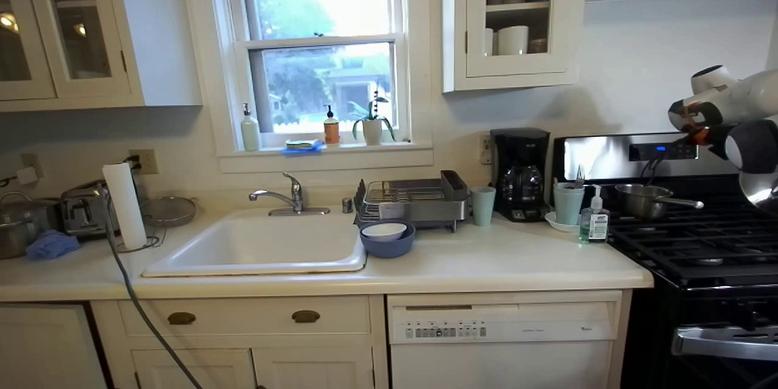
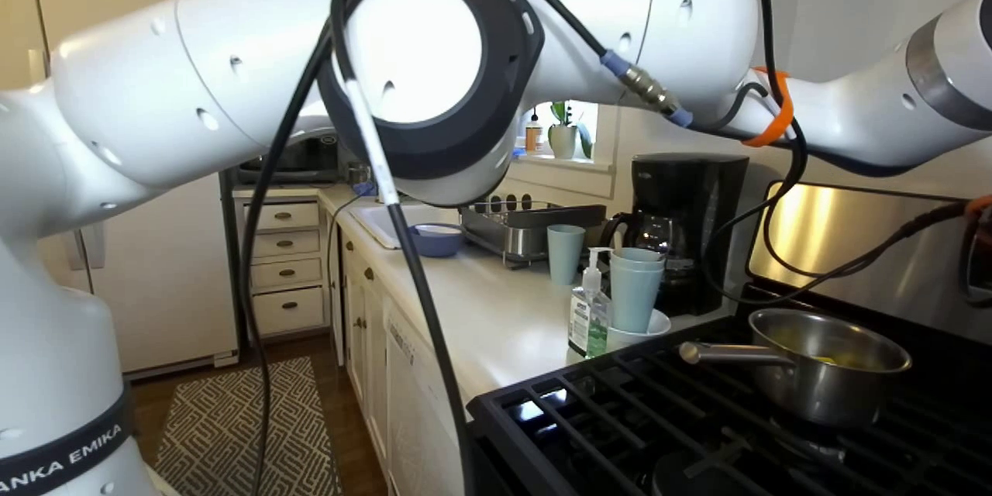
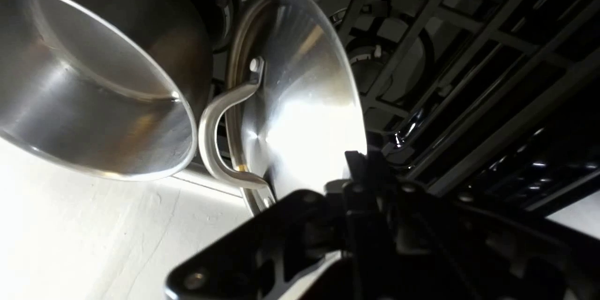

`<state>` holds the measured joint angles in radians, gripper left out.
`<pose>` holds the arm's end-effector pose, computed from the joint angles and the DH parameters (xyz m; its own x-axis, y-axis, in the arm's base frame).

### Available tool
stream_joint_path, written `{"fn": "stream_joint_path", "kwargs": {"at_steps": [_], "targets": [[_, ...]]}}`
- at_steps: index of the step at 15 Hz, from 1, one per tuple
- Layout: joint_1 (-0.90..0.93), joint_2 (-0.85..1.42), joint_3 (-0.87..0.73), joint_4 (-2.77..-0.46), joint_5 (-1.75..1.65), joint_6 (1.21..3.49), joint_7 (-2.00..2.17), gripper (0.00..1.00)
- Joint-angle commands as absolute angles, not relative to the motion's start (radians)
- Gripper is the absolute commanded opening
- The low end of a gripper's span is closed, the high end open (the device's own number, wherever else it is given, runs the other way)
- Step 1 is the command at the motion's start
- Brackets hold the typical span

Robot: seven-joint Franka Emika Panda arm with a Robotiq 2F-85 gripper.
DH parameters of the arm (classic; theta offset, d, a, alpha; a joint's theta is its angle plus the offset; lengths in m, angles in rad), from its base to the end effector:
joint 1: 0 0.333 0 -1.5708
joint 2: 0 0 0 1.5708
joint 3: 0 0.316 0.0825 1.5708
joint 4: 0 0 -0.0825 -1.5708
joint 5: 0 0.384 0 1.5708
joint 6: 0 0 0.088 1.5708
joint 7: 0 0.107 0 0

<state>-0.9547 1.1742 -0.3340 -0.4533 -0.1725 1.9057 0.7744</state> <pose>0.3848 -0.7294 0.3806 -0.1408 -0.8499 0.5077 -0.9574 0.2475 0.1487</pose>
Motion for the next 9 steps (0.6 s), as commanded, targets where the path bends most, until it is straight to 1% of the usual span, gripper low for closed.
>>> {"fn": "stream_joint_path", "kwargs": {"at_steps": [1,9], "targets": [[-0.963,1.145,-0.319,-0.452,-0.159,1.904,0.737,0.02],[-0.947,1.118,-0.301,-0.448,-0.154,1.935,0.684,0.02]]}}
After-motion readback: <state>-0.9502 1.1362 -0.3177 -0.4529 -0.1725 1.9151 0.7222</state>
